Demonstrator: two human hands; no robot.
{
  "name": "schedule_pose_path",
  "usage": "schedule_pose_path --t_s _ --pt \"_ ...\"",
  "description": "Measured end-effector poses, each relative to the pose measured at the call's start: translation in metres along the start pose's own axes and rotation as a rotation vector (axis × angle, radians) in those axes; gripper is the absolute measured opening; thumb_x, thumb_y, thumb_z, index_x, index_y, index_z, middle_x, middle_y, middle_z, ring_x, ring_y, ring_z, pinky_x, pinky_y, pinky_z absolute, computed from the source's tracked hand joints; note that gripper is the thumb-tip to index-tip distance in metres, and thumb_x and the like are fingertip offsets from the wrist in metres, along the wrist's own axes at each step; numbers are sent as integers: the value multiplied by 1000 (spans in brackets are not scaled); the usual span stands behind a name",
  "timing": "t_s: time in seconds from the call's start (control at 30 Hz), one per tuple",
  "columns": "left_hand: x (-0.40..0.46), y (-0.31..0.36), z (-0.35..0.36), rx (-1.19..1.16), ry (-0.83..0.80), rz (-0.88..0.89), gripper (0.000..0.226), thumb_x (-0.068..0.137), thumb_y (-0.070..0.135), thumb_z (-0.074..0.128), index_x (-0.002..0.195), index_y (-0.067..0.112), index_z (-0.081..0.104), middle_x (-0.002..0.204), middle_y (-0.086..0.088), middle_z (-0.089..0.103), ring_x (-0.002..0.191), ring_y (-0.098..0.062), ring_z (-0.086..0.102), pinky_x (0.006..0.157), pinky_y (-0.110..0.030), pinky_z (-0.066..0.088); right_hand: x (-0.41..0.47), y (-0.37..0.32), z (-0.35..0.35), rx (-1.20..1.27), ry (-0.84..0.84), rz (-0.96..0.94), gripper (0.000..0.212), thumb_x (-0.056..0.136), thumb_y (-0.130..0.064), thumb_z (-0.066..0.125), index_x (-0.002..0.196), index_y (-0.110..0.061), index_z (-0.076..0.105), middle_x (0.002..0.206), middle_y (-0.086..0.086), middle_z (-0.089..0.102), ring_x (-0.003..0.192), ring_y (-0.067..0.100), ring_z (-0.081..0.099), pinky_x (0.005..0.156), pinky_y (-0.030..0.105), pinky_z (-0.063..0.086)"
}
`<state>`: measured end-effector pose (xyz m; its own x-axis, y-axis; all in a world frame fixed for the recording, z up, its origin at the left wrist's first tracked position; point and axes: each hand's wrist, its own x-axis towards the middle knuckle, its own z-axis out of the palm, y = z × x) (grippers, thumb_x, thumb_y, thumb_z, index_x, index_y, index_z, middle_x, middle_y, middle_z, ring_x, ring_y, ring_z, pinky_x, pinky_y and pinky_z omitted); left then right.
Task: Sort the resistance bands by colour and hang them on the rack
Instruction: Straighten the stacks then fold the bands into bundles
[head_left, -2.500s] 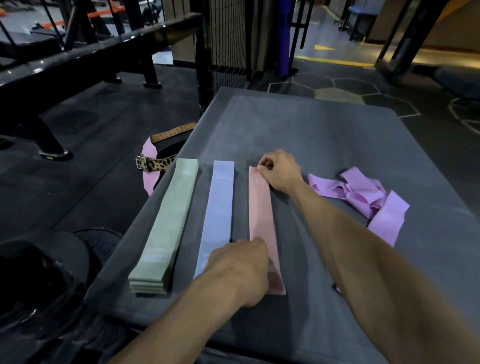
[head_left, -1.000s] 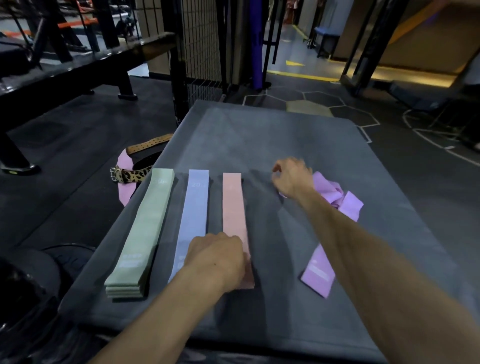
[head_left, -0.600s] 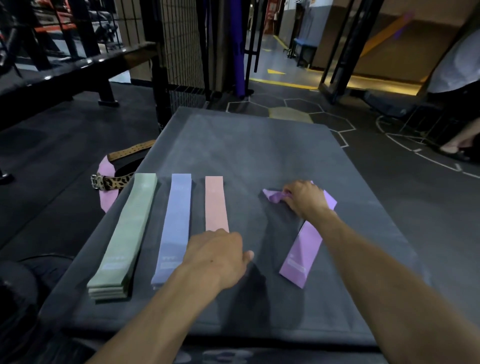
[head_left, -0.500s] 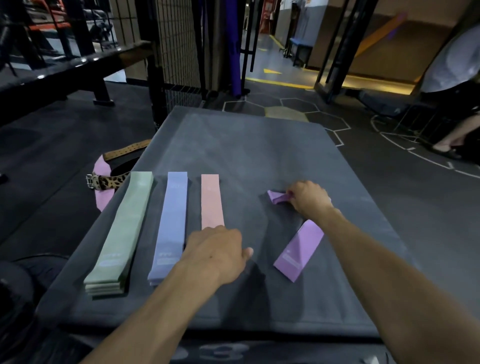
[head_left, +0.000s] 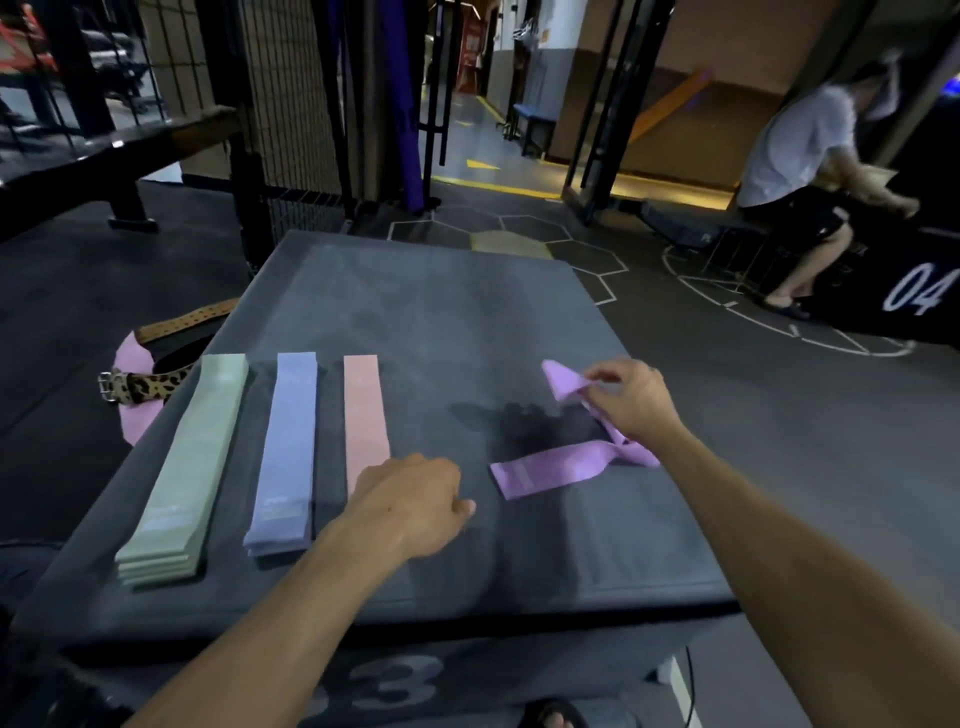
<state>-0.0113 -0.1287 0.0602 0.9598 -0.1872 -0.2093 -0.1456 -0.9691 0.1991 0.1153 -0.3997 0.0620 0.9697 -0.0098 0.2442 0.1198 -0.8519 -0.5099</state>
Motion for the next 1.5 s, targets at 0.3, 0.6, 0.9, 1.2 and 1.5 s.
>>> schedule_pose_path --t_s 0.3,0.6,0.9,1.2,1.5 --pt "7 -13 -15 -548 424 131 9 93 37 64 100 30 62 89 19 66 86 -12 64 84 -37 54 -33 -77 -43 631 137 -83 15 92 -3 67 98 -11 78 86 0 77 75 8 69 73 26 59" --pt "2 -8 -34 -1194 273 309 57 78 44 78 127 22 61 122 12 70 114 -6 65 98 -27 51 -76 -127 -34 1014 -47 -13 12 97 -17 67 90 -11 74 79 3 72 76 18 67 69 35 55" --pt "2 -8 -37 -1299 212 267 10 100 13 62 105 15 70 97 -3 79 84 -12 70 76 -28 55 -81 -127 -20 1105 -220 112 31 102 -24 57 101 2 72 86 15 73 73 23 71 63 31 57" --pt "9 -5 -37 -1366 78 181 35 91 26 72 123 19 61 100 0 78 92 -12 72 81 -30 56 -75 -123 -19 1119 -169 181 24 98 -27 65 87 -7 73 80 10 71 72 24 69 68 33 58" --pt "10 3 -29 -1371 15 173 27 91 13 72 117 9 69 103 -8 78 89 -16 71 80 -28 56 -71 -107 -21 1207 -170 305 24 103 -26 56 98 -10 73 84 3 75 79 18 73 67 30 58"
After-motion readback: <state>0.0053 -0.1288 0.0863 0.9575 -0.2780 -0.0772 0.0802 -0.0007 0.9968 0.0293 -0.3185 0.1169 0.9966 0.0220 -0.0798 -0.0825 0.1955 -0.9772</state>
